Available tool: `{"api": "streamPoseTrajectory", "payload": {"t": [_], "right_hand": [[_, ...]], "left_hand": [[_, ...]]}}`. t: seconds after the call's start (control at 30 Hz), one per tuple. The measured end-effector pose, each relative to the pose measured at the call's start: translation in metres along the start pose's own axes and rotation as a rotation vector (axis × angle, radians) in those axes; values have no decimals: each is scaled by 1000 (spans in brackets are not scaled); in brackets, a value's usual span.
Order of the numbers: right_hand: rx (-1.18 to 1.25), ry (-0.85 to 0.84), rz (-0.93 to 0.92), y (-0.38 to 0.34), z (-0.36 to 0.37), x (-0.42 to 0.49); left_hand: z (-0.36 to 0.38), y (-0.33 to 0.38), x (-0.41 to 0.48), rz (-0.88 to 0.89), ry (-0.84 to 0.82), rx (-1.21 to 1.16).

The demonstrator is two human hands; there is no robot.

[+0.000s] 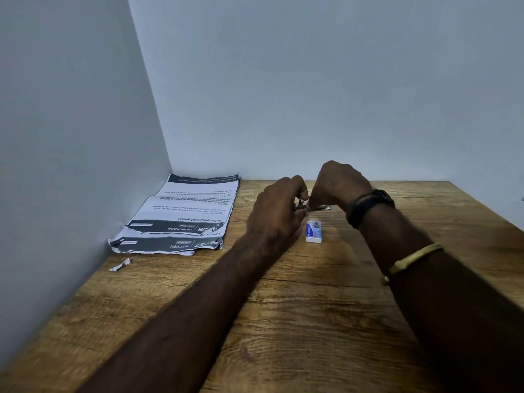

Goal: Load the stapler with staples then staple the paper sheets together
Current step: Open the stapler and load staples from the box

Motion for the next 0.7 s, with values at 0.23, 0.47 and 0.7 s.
{"api": "streamPoseTrajectory", "payload": {"t": [0.23,0.47,0.7], "right_hand": [[55,-78,3,3,13,8],[272,-74,10,12,22,8],[474,95,-55,9,15,2]], "left_hand": [[3,-1,-1,-14,-43,14],[1,-9,5,-50,-40,-2],[-5,-25,11,-107,6,-53]]}}
Point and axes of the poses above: each hand's wrist, its own x-axis towards the middle knuckle, its own z-axis out of the palm, y = z × x, the point moved 8 cm from there along x, towards the middle knuckle, and after that the axes turned 9 degrees about -z, right-handed, at the moved point
